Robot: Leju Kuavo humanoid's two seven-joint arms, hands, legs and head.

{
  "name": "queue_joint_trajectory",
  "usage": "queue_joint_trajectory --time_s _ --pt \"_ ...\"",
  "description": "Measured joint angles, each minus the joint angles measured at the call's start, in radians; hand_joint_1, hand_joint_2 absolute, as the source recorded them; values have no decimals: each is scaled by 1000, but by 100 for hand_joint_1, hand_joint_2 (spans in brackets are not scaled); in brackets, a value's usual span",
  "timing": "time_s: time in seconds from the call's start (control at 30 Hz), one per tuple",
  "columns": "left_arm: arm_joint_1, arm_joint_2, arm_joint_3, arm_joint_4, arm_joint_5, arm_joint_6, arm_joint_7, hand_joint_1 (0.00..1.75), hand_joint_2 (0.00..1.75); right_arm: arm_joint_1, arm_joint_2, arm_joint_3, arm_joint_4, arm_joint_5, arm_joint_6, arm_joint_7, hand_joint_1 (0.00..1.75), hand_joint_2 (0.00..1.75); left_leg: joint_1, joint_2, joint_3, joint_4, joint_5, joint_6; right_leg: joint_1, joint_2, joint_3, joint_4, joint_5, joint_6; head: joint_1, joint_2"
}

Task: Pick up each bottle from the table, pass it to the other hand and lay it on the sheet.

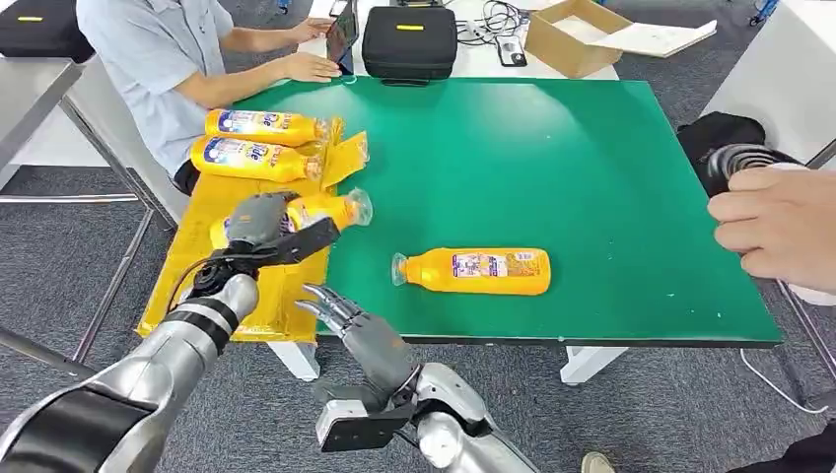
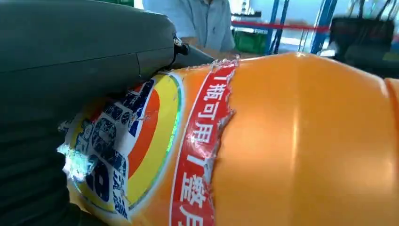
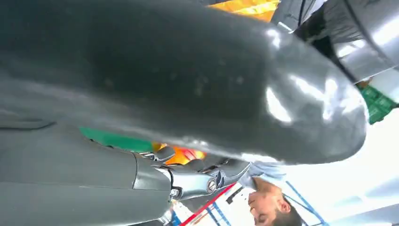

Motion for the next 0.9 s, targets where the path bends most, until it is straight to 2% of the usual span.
queue_joint_trajectory --time_s 0.03,0.17,0.2,0.23,0.27,0.33,0.4,0.43,0.47,0.53,0.57,0.9 --pt "-43 5 -57 106 -52 -48 50 175 175 -13 2 10 0 -10 20 0 0 0 0 0 0 0 0 0 0 0 -1 0 0 0 0 0" --pt "-71 6 -88 163 -74 -88 65 173 175 -19 2 13 0 -17 31 0 0 0 0 0 0 0 0 0 0 0 0 0 0 0 0 0" --pt "-75 5 -93 171 -77 -92 67 168 175 -19 2 13 0 -17 32 0 0 0 0 0 0 0 0 0 0 0 0 0 0 0 0 0" --pt "-78 5 -97 179 -81 -100 68 141 175 -20 2 13 0 -19 35 0 0 0 0 0 0 0 0 0 0 0 0 0 0 0 0 0" --pt "-80 5 -101 187 -85 -107 69 131 175 -20 2 13 0 -20 36 0 0 0 0 0 0 0 0 0 0 0 0 0 0 0 0 0" --pt "-83 3 -112 199 -95 -123 70 145 175 -20 2 13 0 -24 39 1 0 0 0 0 0 0 0 0 0 0 0 0 0 0 0 0" --pt "-84 2 -118 208 -110 -141 71 140 175 -20 2 13 0 -27 41 1 0 0 0 0 0 0 0 0 0 0 0 0 0 0 0 0" --pt "-84 0 -120 211 -114 -149 71 77 175 -20 2 13 0 -28 43 1 0 0 0 0 0 0 0 0 0 0 0 0 0 0 0 0" --pt "-84 -1 -126 215 -119 -158 69 40 175 -20 2 13 0 -29 45 1 0 0 0 0 0 0 0 0 0 0 0 0 0 0 0 0" --pt "-83 -4 -133 221 -124 -170 58 24 175 -20 2 13 0 -32 49 1 0 0 0 0 0 0 0 0 0 0 0 0 0 0 0 0" --pt "-83 -5 -137 225 -126 -176 51 3 175 -20 2 13 0 -35 50 1 0 0 0 0 0 0 0 0 0 0 0 0 0 0 0 0" --pt "-74 -30 -140 235 -101 -207 32 0 175 -20 2 13 0 -45 61 -2 0 0 0 0 -1 0 0 0 0 0 0 0 0 0 0 0"
